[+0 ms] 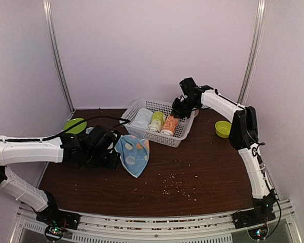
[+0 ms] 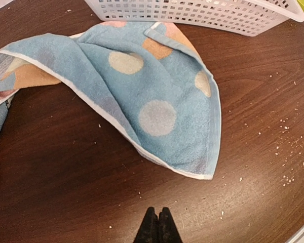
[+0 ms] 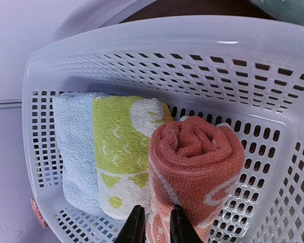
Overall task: Roll the towels
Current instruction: Adjust the towel in the bin.
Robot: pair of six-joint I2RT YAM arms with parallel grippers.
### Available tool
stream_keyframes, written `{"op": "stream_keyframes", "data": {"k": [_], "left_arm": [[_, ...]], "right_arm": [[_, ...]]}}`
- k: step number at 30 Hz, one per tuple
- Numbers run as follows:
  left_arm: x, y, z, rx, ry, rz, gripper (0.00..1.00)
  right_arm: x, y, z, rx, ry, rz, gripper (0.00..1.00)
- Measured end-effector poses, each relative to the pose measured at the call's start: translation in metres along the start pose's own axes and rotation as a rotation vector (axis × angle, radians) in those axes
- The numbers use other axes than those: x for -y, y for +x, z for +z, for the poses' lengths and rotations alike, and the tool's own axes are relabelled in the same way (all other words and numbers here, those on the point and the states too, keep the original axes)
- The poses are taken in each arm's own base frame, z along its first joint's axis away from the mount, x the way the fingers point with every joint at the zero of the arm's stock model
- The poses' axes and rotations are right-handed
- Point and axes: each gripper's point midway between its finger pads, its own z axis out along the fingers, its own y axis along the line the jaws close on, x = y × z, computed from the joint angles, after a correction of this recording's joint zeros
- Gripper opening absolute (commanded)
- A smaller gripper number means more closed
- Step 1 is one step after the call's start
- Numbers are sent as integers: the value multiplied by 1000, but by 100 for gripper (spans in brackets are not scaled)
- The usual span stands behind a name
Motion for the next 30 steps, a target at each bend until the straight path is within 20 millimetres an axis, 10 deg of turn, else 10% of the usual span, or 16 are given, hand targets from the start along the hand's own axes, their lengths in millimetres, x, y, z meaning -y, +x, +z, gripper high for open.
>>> {"op": "stream_keyframes", "data": {"k": [15, 24, 30], "left_arm": [[1, 5, 6, -20, -4, -1, 0], [1, 5, 6, -21, -4, -2, 0], [1, 5, 6, -20, -3, -3, 0]], "right_arm": [[5, 4, 41, -43, -54, 83, 45], [-11, -1, 32, -35, -107, 72, 59], [-39, -15, -16, 26, -152, 27, 59]]}}
